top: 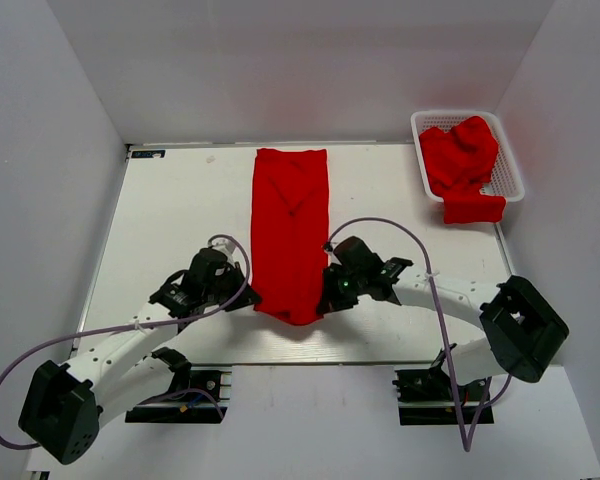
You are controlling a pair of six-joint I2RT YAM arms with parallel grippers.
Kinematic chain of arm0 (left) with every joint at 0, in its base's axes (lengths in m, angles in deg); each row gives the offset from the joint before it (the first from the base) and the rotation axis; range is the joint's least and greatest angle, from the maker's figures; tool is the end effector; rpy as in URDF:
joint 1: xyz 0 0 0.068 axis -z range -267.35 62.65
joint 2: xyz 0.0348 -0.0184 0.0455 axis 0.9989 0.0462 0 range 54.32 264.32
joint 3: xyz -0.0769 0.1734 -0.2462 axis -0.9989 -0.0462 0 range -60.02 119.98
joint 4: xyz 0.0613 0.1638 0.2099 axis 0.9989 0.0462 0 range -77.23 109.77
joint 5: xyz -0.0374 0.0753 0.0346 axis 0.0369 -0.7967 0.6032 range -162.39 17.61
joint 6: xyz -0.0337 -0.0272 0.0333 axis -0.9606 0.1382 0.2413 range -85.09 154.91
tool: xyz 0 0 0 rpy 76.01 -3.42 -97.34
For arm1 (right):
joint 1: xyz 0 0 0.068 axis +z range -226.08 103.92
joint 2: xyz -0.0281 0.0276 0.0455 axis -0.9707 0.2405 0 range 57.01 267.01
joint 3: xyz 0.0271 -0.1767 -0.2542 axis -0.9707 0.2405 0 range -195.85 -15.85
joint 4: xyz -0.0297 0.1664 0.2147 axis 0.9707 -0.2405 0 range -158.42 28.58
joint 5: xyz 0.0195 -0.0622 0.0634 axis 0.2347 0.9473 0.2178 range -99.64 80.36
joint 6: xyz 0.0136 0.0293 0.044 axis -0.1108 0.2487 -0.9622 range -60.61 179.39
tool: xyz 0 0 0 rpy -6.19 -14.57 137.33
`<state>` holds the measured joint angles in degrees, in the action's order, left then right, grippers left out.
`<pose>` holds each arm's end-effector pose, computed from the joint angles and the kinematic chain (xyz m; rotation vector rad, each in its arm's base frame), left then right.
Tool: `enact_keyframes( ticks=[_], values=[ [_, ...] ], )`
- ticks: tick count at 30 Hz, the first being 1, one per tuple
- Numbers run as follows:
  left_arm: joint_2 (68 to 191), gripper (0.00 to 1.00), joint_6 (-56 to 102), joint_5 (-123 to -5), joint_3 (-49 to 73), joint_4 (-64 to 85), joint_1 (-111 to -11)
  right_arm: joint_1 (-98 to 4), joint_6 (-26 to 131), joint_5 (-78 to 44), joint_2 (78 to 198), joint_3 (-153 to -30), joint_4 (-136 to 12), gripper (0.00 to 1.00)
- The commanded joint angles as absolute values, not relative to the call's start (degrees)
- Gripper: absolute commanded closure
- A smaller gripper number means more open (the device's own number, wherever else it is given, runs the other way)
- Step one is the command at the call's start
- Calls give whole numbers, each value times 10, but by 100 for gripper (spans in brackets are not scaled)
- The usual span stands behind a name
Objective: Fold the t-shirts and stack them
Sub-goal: Grab the bottom of the folded rectangular tshirt with both arms, then fold the folded rectangular tshirt in 1/3 of the way
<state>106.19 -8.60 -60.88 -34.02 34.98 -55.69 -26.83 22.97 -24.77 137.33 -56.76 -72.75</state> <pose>0.1359 -0.0923 0.2117 -0.1661 2.5597 -0.8034 0.1724 0.2148 0.2105 -0.4238 2.6368 0.9069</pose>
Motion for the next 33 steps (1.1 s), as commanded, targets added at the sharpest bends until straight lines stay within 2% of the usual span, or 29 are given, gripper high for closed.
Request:
enact_keyframes(
  ticks=[1,14,26,33],
  values=[
    [1083,100,-105,-665,-301,309,-564,-287,261,-201,1380,-616,-765,100],
    [1273,100,-56,-774,-126,274,-586,-391,356,-192,1483,-775,-769,100],
    [1400,100,-11,-749,-33,221,-629,-453,408,-266,1605,-905,-781,100],
    [1468,100,-11,-725,1,188,-659,-474,400,-266,1644,-948,-760,100]
  ],
)
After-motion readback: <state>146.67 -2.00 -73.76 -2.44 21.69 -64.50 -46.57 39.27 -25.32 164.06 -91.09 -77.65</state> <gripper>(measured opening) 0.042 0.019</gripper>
